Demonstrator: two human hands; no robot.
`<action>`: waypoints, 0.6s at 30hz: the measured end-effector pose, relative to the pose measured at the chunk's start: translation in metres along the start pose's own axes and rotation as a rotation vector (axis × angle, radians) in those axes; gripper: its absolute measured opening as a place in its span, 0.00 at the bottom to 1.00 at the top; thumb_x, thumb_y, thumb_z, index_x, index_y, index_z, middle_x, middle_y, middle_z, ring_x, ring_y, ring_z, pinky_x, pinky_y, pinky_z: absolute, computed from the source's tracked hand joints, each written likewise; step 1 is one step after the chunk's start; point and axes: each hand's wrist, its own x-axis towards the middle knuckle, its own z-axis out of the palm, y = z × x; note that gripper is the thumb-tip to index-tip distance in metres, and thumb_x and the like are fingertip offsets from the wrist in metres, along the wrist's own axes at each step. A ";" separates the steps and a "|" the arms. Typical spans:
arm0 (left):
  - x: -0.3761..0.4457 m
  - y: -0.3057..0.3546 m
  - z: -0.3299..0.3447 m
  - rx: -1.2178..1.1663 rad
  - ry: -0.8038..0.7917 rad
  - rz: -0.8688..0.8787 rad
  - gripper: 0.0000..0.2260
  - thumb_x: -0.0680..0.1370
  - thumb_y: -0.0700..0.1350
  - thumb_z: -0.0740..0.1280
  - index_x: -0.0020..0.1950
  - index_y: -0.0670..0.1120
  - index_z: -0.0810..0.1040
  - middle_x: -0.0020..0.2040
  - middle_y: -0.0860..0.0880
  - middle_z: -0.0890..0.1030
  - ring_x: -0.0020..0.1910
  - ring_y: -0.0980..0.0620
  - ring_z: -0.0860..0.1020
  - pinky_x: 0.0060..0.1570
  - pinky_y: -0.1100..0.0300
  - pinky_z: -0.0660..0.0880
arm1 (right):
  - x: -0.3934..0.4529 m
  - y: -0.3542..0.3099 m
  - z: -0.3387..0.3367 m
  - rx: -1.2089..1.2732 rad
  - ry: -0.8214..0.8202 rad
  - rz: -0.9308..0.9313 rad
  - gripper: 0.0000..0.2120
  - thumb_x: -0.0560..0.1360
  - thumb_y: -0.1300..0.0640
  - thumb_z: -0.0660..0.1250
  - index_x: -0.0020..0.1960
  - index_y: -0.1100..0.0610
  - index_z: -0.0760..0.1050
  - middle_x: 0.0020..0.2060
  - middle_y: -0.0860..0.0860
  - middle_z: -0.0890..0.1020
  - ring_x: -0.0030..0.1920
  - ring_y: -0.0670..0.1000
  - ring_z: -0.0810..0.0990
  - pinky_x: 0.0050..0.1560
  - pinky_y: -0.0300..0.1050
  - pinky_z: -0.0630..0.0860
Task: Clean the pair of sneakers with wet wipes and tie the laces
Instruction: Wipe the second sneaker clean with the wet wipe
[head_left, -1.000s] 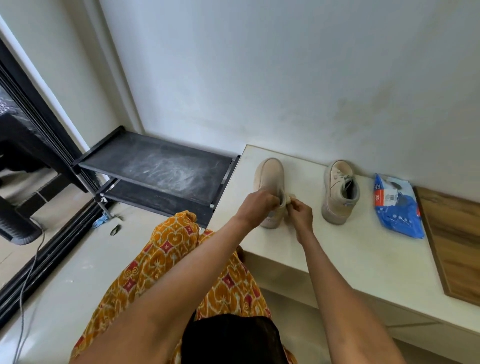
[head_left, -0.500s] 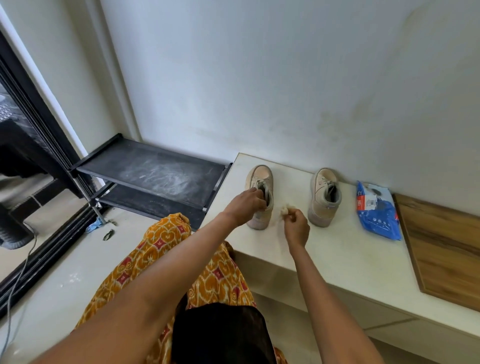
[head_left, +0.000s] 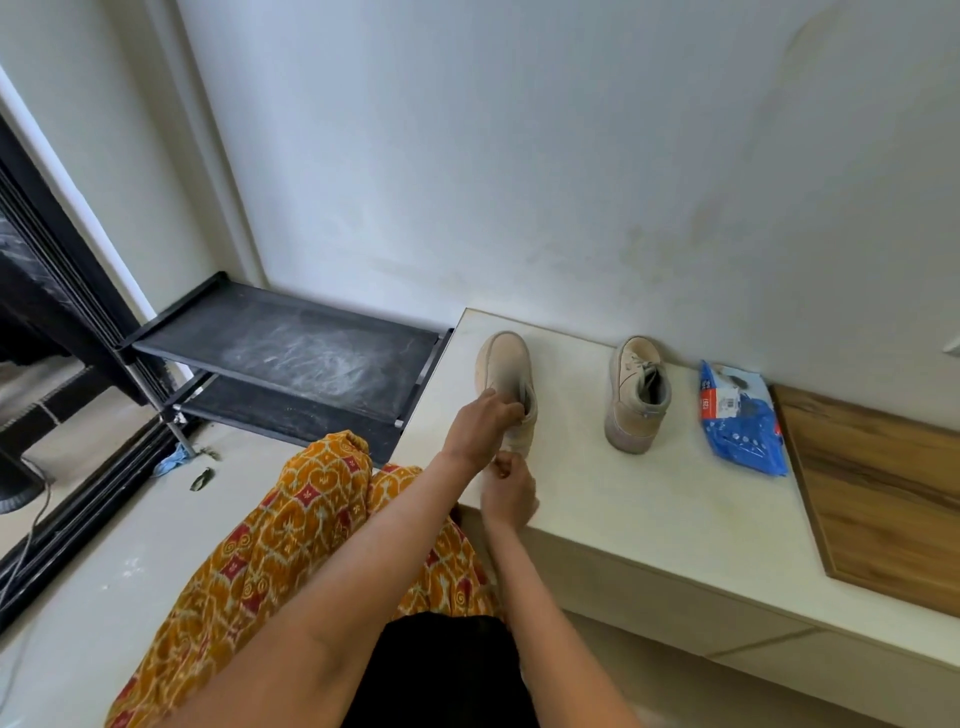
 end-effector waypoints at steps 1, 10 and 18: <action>-0.002 0.003 -0.002 -0.052 0.009 -0.026 0.11 0.74 0.35 0.68 0.54 0.45 0.81 0.50 0.47 0.78 0.47 0.47 0.75 0.39 0.51 0.77 | -0.006 -0.007 0.004 0.038 0.001 0.030 0.08 0.78 0.56 0.61 0.53 0.55 0.77 0.49 0.51 0.82 0.53 0.55 0.78 0.56 0.50 0.69; -0.019 0.002 -0.011 -1.070 0.067 -0.803 0.14 0.75 0.48 0.70 0.56 0.40 0.78 0.49 0.43 0.81 0.47 0.48 0.80 0.45 0.55 0.79 | 0.002 -0.033 -0.030 0.431 0.049 -0.114 0.05 0.77 0.59 0.66 0.49 0.58 0.80 0.46 0.51 0.83 0.45 0.48 0.80 0.39 0.30 0.71; -0.017 -0.026 -0.027 -1.376 -0.050 -0.849 0.10 0.74 0.36 0.70 0.53 0.34 0.78 0.40 0.43 0.80 0.39 0.49 0.79 0.36 0.63 0.80 | 0.015 -0.048 -0.034 0.428 -0.010 -0.221 0.06 0.78 0.59 0.63 0.51 0.58 0.78 0.49 0.52 0.82 0.49 0.51 0.80 0.43 0.34 0.74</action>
